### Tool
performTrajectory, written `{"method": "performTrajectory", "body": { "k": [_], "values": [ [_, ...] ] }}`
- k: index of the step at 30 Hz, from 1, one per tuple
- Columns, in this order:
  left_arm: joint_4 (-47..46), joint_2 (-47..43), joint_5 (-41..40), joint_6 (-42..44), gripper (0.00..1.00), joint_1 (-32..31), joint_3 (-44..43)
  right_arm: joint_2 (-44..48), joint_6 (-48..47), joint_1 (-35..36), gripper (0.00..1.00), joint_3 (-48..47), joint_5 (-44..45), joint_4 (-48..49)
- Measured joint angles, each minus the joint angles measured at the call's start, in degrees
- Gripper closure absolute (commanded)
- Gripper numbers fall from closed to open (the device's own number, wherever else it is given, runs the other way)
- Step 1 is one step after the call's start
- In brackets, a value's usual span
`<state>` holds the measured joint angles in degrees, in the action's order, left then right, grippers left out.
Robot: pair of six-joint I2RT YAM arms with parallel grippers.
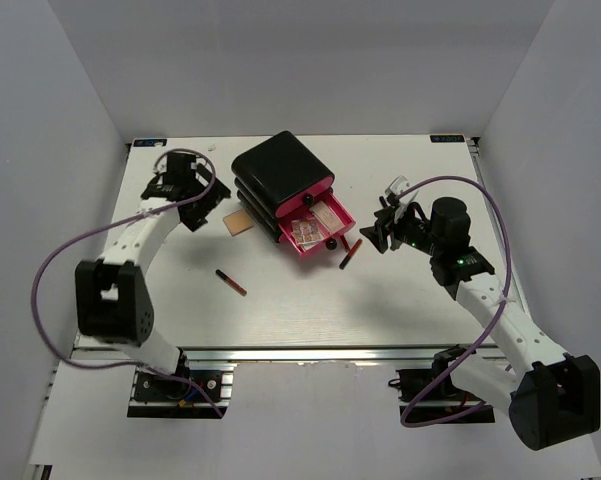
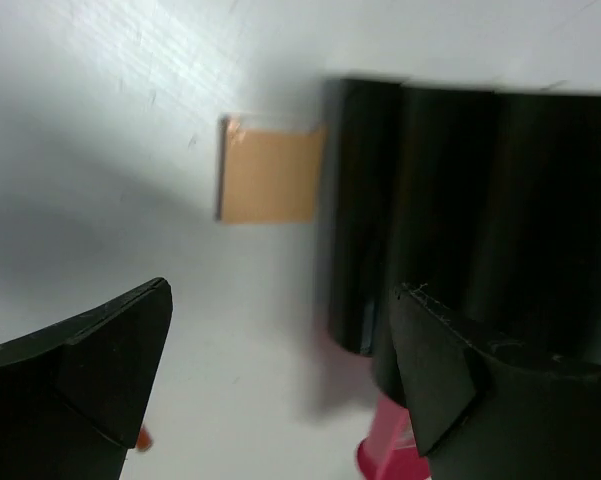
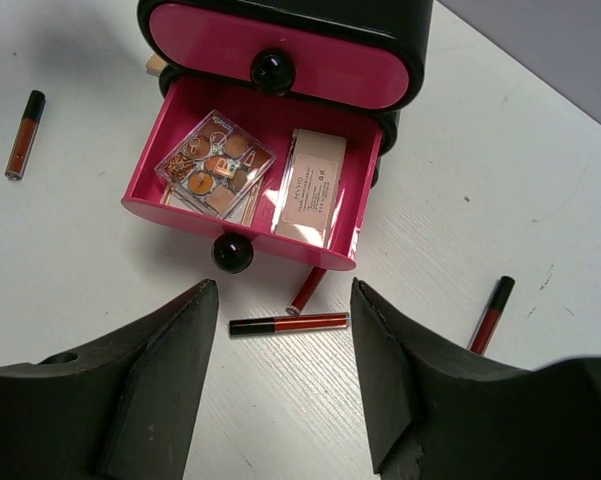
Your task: Organize the makeup
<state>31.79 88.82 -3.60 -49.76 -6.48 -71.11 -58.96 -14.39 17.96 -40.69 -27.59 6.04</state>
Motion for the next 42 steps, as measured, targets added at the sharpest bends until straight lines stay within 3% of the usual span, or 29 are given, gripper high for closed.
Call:
{"method": "performTrajectory", "body": {
  "k": [3,5,7,11,20,29,35,42],
  "values": [
    [4.04,8.63,4.26,1.51,0.02,-0.04,-1.75,0.0,0.0,0.0,0.39,0.02,0.02,0.0],
    [6.54,13.68,5.88,5.4,0.1,0.02,-4.59,0.02,0.0,0.0,0.38,0.15,0.04,0.0],
    [7.13,16.2,6.97,11.06,0.13,0.07,-6.25,0.17,0.0,0.0,0.39,0.5,0.17,0.0],
    [3.26,13.53,7.28,23.19,0.13,0.15,-4.11,0.83,0.0,0.0,0.38,1.62,0.44,-0.09],
    [-19.96,-4.13,15.19,54.03,0.13,0.22,17.25,0.07,0.0,-0.26,0.38,2.21,0.37,-0.09],
    [-24.39,7.67,23.71,77.09,0.14,0.09,11.47,-1.55,0.0,-0.33,0.38,2.1,0.42,-0.11],
    [-22.64,12.68,24.59,86.16,0.13,-0.02,9.11,-1.49,-0.13,-0.7,0.38,1.77,0.48,-0.44],
    [-23.5,15.61,27.08,90.03,0.13,-0.02,8.48,-1.49,-1.14,-1.01,0.37,1.05,0.83,-3.17]
  ]
}}
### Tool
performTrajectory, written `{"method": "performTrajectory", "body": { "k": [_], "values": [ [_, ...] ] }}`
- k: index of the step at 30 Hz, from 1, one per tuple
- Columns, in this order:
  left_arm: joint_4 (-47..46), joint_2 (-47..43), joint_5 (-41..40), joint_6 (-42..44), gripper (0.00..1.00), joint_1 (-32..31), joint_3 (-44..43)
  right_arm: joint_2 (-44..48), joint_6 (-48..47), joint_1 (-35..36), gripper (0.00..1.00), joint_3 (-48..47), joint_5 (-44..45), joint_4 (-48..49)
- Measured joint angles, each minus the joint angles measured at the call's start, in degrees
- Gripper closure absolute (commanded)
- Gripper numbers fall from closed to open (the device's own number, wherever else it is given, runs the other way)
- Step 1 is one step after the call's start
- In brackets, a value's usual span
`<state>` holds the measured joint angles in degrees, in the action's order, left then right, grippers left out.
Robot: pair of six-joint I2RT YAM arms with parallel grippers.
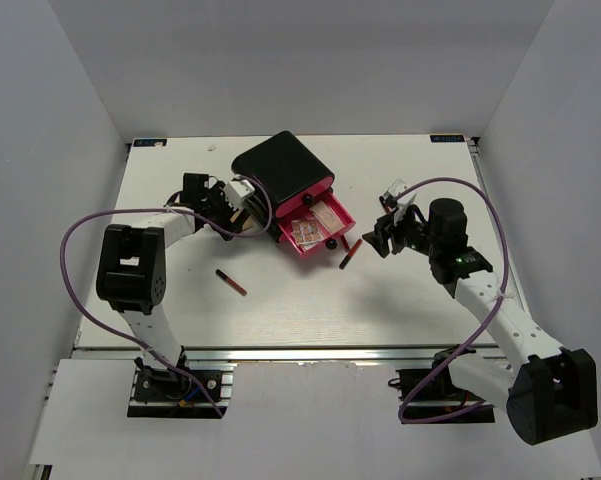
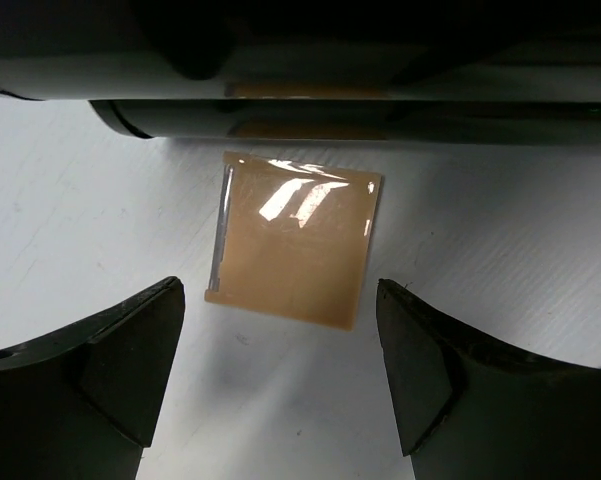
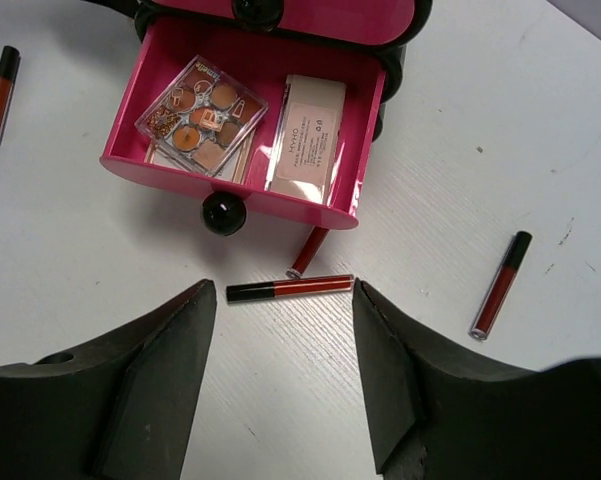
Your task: Organize the makeup
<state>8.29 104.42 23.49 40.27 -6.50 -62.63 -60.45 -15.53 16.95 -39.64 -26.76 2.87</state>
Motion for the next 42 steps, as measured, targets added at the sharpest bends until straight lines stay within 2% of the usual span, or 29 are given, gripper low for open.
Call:
{"method": "performTrajectory", "body": {
  "k": [14,20,24,26,27,28,29,30,33,42],
  "values": [
    [-1.25,5.4,2.03,1.01,0.13,0.22,-2.19,-1.97,-0.22,-0.74,0.37,-2.29,0.07,-0.31],
    [-1.53,6.38,2.93,0.61,0.18,0.24,-3.08,-1.95,-0.15,-1.25,0.38,-2.32,0.04,-0.31],
    [-2.51,6.14,3.37,0.46,0.32,0.2,-2.08,-1.92,-0.13,-1.57,0.37,-2.32,0.04,-0.28],
    [-3.48,5.18,3.54,1.03,0.46,0.13,-0.74,-1.88,-0.11,-1.77,0.37,-2.32,0.02,-0.28],
    [-4.0,4.48,3.13,1.7,0.58,0.09,0.59,-1.86,-0.09,-1.86,0.37,-2.32,0.0,-0.26],
    [-4.07,3.76,2.99,1.62,0.59,0.0,1.2,-1.86,-0.04,-1.9,0.37,-2.32,0.0,-0.24],
    [-4.28,2.89,2.69,1.95,0.74,-0.11,2.16,-1.86,0.04,-1.97,0.37,-2.32,0.0,-0.22],
    [-4.48,1.99,2.43,1.88,0.8,-0.17,3.19,-1.84,0.07,-1.99,0.37,-2.32,-0.02,-0.22],
    [-4.04,-0.22,1.27,1.6,0.83,0.0,5.42,-1.81,0.11,-2.1,0.37,-2.32,-0.26,-0.13],
    [-1.57,-6.67,-2.03,-1.86,0.85,1.9,12.94,-1.05,0.28,-2.38,0.37,-2.08,-0.74,0.26]
  ]
}}
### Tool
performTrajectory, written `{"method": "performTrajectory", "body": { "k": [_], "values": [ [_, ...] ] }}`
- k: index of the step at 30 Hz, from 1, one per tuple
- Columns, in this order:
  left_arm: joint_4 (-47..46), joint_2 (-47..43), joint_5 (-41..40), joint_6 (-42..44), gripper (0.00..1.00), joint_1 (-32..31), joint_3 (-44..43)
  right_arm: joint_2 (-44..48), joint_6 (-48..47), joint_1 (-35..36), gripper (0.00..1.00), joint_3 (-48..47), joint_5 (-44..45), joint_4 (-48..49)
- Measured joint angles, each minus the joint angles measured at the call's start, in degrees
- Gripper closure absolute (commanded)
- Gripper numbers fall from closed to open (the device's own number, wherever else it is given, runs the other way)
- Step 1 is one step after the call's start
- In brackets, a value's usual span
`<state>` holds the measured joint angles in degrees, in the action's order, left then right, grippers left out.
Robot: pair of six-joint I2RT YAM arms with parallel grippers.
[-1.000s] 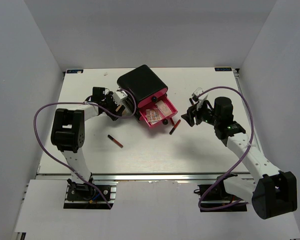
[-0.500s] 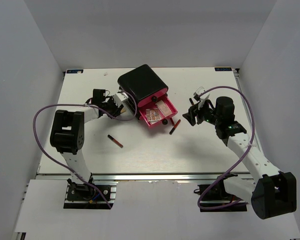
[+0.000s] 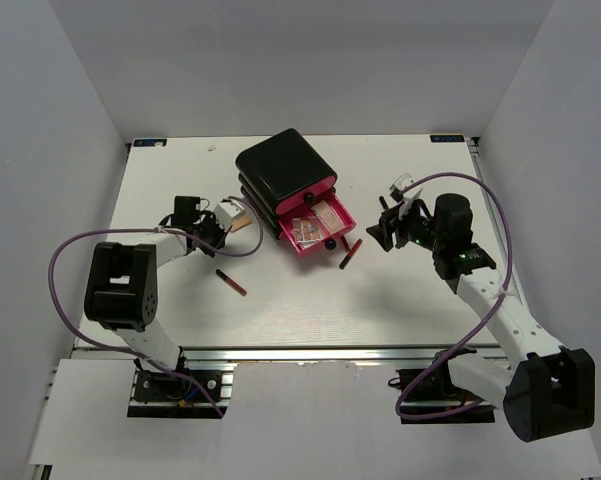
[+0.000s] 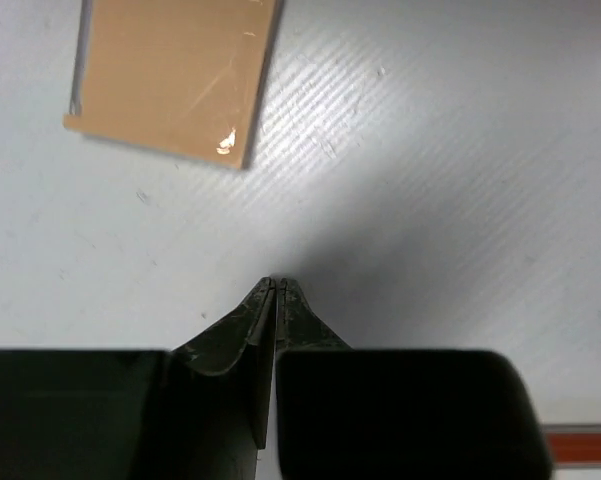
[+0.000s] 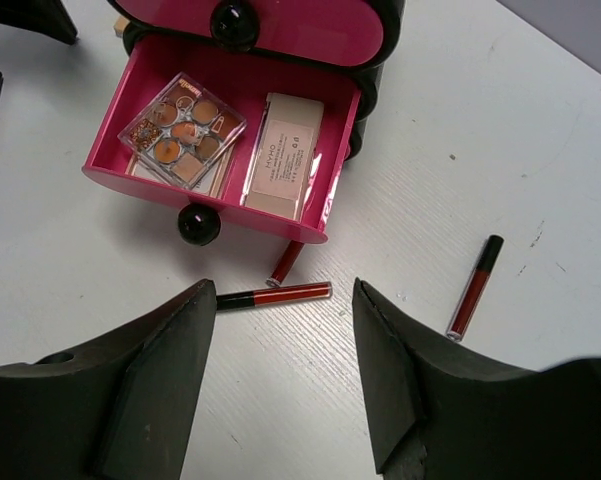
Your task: Organize the makeup
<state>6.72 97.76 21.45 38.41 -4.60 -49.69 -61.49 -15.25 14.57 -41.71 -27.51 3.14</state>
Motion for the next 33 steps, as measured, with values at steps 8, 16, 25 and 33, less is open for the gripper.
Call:
{"method": "performTrajectory", "body": {
  "k": [8,16,25,33],
  "values": [
    [-2.01,-3.32,-0.26,-10.91,0.56,1.51,-0.83,1.62,0.37,-0.26,0.37,0.96,-0.2,0.46],
    [-1.51,3.76,-5.14,-31.15,0.54,1.53,-17.7,1.95,1.18,-0.26,0.37,1.29,-0.24,0.42],
    [4.24,16.46,-15.17,-45.16,0.6,0.96,-24.13,2.21,1.36,-0.31,0.37,1.36,-0.33,0.44],
    [4.92,19.45,-19.32,-48.59,0.69,0.24,-27.58,2.21,1.77,-0.31,0.37,1.36,-0.35,0.44]
  ]
}}
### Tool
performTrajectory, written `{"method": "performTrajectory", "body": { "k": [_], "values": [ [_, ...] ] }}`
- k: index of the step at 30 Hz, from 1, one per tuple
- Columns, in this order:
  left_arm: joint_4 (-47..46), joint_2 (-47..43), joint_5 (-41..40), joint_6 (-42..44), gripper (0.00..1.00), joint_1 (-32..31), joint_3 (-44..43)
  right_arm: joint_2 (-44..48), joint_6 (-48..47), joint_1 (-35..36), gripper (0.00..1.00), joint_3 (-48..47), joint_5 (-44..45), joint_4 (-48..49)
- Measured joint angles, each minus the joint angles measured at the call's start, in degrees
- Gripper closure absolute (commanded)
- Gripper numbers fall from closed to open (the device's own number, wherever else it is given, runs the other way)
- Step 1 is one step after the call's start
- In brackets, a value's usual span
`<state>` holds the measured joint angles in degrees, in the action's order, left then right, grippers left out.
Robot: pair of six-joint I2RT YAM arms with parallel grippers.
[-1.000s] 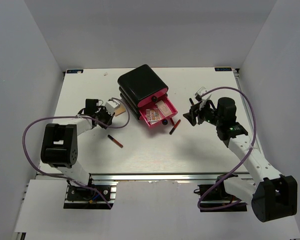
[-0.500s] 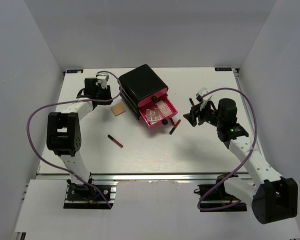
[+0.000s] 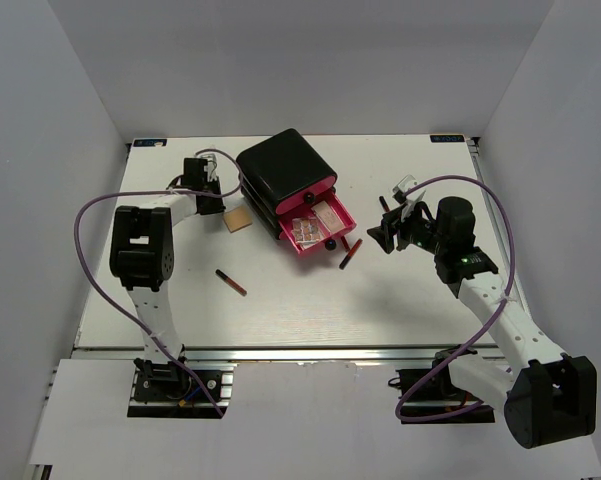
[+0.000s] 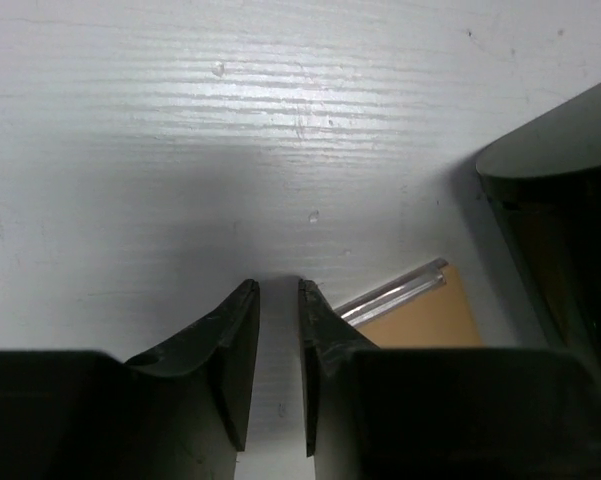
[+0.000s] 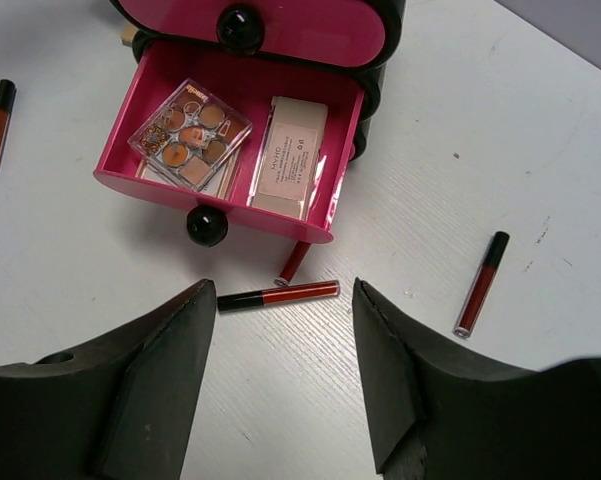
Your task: Organize the makeup
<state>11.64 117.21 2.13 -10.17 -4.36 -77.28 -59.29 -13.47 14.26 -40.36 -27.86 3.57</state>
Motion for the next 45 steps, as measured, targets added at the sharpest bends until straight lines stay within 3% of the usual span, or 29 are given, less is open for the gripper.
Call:
{"method": "performTrajectory", "body": {
  "k": [12,19,30,32,33,39,40,45],
  "values": [
    [-1.42,1.27,-1.2,-1.29,0.78,-3.45,-0.85,0.0,1.05,0.0,0.37,0.0,-0.26,0.0],
    [-5.88,-7.74,0.24,-2.29,0.78,-8.44,12.96,0.24,1.05,0.0,0.38,0.17,-0.42,0.02],
    [-4.31,-21.94,2.05,-9.27,0.78,-16.94,29.18,0.17,0.72,0.0,0.37,0.81,-2.01,1.01],
    [-2.58,-22.45,2.12,-10.45,0.67,-16.83,29.14,-0.15,0.5,0.0,0.37,0.81,-2.8,1.03],
    [-1.84,-22.47,1.7,-10.99,0.47,-16.81,28.83,-0.37,0.39,0.0,0.38,0.81,-3.04,1.03],
    [4.92,-22.4,-3.28,-12.92,0.13,-16.76,20.7,-1.14,0.0,0.0,0.37,0.81,-3.91,0.98],
    [5.14,-22.4,-3.74,-12.92,0.02,-16.74,19.43,-1.14,-0.04,0.0,0.38,0.81,-3.96,1.01],
    [8.44,-22.43,-4.98,-13.4,0.02,-16.87,18.62,-1.07,-0.07,0.0,0.37,0.83,-4.02,1.03]
  ]
}}
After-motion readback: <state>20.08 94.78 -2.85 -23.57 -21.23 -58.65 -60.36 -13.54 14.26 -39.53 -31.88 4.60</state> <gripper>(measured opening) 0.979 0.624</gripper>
